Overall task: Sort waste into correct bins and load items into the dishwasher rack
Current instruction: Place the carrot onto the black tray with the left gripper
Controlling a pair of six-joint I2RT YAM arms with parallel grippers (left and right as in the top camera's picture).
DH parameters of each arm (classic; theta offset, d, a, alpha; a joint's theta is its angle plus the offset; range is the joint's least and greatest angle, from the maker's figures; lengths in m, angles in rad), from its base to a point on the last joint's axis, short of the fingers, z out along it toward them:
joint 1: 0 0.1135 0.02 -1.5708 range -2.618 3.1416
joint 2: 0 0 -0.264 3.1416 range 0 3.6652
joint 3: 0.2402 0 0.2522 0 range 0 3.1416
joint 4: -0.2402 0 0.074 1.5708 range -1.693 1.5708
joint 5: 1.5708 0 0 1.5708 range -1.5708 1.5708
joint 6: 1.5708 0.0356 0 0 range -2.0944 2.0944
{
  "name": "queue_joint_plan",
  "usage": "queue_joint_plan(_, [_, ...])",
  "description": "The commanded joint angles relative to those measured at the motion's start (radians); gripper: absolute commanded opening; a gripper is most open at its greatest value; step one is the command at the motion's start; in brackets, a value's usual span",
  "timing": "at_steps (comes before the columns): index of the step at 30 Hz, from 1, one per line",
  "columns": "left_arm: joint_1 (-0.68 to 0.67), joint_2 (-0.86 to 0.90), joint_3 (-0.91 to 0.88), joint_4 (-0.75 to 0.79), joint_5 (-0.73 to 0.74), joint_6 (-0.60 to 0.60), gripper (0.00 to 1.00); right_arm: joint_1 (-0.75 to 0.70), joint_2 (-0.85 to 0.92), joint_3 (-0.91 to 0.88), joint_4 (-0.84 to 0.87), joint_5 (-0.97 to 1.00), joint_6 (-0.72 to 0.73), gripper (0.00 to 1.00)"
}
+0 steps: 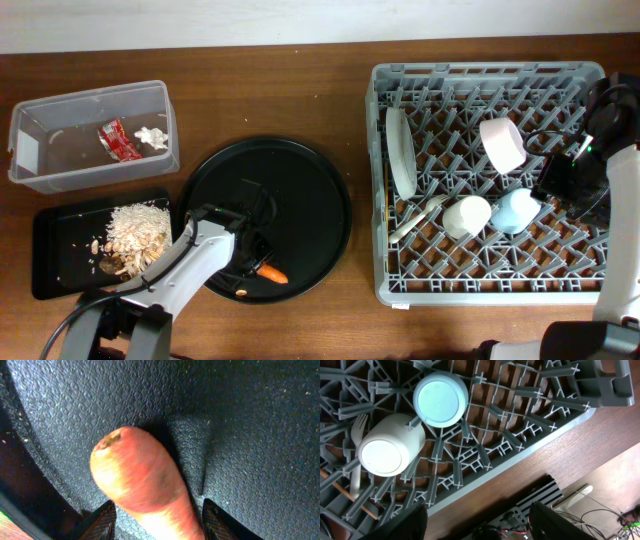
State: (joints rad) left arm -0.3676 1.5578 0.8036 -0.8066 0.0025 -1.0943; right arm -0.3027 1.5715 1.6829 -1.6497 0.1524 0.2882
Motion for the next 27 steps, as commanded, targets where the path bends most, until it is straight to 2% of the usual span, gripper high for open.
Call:
queue_joint_plan(1, [-0.003,0.014,-0.006,0.015,-0.010,-0.012,0.54,-0.003,-0.011,0.002,-0.003,-0.003,0.005,0.68])
queue_joint_plan(9, [-0.003,0.060,-0.006,0.038,0.027,-0.012,0.48,-0.003,-0.011,0.002,-0.003,-0.003,0.005,0.68])
queue_joint_plan(13, [-0.003,0.060,-0.005,0.017,0.027,-0.011,0.37,-0.003,-0.011,0.002,-0.003,-0.003,0.005,0.68])
queue_joint_plan(15, [-0.002,0.060,-0.003,0.018,0.022,-0.011,0.35,-0.003,-0.011,0.002,-0.003,-0.003,0.005,0.68])
queue_joint_plan(17, [0.020,0.059,0.014,0.017,-0.010,0.050,0.30,-0.003,-0.011,0.002,-0.003,-0.003,0.005,0.68])
queue_joint_plan(21, [0.096,0.058,0.070,-0.024,-0.011,0.113,0.28,-0.003,-0.011,0.002,-0.003,-0.003,0.005,0.68])
queue_joint_plan(23, [0.153,0.057,0.108,-0.030,-0.010,0.195,0.22,-0.003,-0.011,0.002,-0.003,-0.003,0.005,0.68])
queue_joint_plan(27, [0.266,0.044,0.194,-0.101,-0.011,0.277,0.21,-0.003,-0.011,0.002,-0.003,-0.003,0.005,0.68])
